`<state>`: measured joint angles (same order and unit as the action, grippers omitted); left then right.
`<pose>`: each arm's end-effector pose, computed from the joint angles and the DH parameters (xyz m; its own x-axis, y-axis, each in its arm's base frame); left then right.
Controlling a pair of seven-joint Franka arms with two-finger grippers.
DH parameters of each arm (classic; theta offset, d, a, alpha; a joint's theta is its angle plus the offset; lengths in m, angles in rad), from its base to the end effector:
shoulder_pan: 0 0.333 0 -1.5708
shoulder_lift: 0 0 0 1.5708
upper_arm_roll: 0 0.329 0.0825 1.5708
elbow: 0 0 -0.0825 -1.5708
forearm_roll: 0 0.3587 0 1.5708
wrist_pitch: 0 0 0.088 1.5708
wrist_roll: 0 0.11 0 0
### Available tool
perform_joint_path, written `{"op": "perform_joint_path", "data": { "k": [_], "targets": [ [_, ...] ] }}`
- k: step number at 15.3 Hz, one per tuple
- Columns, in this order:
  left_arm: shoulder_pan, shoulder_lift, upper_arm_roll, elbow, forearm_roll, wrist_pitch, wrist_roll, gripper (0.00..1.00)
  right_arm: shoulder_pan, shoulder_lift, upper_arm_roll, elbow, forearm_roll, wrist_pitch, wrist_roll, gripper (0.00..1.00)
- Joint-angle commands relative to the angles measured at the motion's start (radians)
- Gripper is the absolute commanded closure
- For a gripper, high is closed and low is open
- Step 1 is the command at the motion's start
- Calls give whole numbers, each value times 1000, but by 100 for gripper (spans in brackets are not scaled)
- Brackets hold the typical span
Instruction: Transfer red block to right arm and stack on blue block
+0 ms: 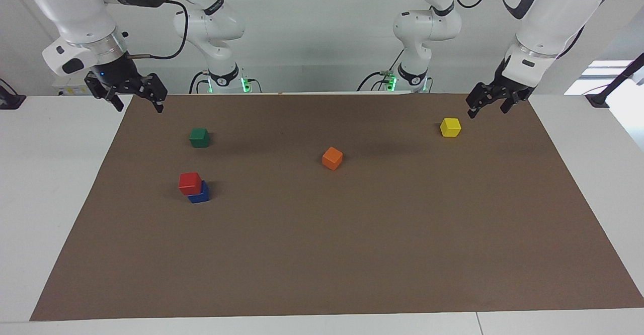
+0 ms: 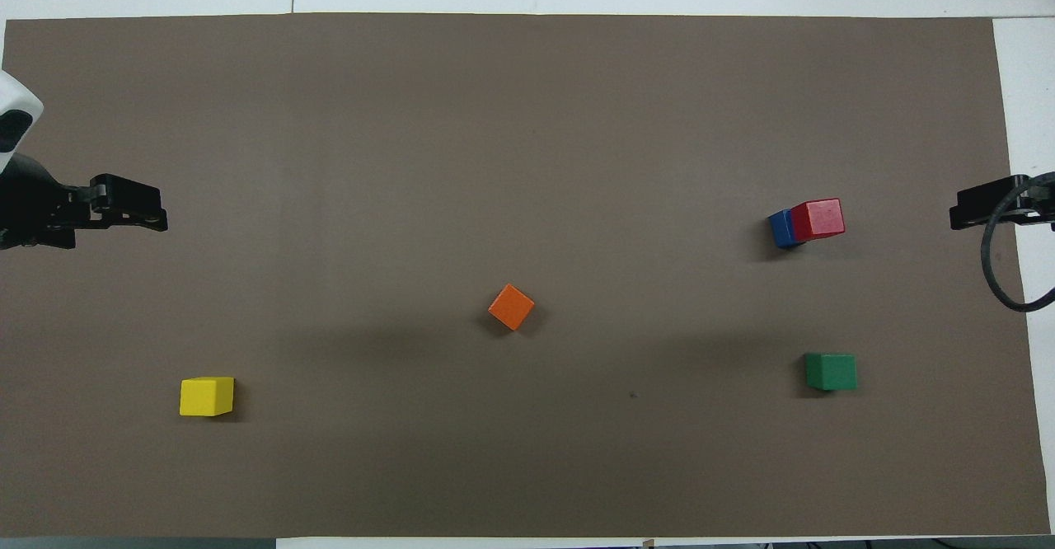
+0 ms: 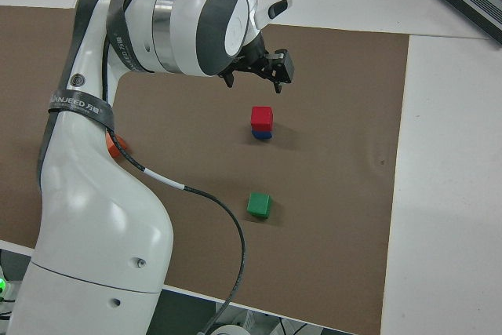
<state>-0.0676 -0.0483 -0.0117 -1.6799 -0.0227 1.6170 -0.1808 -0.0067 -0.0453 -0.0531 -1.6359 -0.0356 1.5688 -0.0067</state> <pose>0.5141 -0.0434 0.6149 0.9946 0.1024 -0.0183 0.1027 -0.9945 0.0191 0.5122 -0.0353 0.6289 0.9983 -0.0530 -0.0221 -0.0523 -0.9981 0.0330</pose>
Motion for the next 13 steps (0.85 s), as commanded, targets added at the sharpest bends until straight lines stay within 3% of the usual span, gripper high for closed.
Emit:
{"op": "perform_joint_path", "data": {
  "k": [1, 13],
  "targets": [
    [2, -13, 3, -17, -6, 17, 0, 0, -9, -19, 4, -15, -1, -7, -27, 0],
    [3, -13, 3, -17, -6, 17, 0, 0, 2, -19, 4, -15, -1, -7, -19, 0]
  ]
}}
